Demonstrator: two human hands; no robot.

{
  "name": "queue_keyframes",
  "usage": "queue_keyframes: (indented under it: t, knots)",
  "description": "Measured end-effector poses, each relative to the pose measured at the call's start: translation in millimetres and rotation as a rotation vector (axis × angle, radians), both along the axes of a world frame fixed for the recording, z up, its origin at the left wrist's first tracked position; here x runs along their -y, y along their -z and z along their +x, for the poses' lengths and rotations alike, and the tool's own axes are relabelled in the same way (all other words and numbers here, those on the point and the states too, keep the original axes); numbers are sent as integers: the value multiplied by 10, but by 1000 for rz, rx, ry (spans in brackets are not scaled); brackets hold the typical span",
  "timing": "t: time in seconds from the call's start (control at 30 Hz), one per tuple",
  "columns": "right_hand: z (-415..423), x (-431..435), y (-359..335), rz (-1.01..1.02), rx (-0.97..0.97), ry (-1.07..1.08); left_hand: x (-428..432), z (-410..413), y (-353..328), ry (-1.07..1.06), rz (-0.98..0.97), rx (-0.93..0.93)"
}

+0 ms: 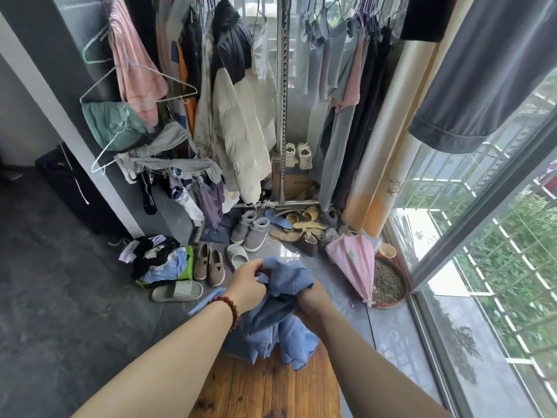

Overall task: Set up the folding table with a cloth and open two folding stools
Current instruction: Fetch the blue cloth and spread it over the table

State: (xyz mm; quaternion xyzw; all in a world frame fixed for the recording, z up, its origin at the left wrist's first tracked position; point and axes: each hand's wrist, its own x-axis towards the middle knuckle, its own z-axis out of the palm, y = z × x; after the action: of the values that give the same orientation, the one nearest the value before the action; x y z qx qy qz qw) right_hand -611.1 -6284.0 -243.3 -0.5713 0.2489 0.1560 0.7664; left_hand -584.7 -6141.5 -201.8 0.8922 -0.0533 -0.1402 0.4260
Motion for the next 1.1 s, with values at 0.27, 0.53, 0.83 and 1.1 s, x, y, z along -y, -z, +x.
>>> queue_keyframes:
  t: [0.27,0.53,0.83,1.1]
  knots:
    - [398,279,-474,29,198,204,82,436,-422,-204,-76,139]
    - [384,307,-379,-435,93,0,-5,464,-179,-256,70,0]
    - [514,602,-336,-73,-144,453,-64,589,-170,-209,90,41]
    - [290,972,-324,-9,136,775,353,631,-171,18,115,137]
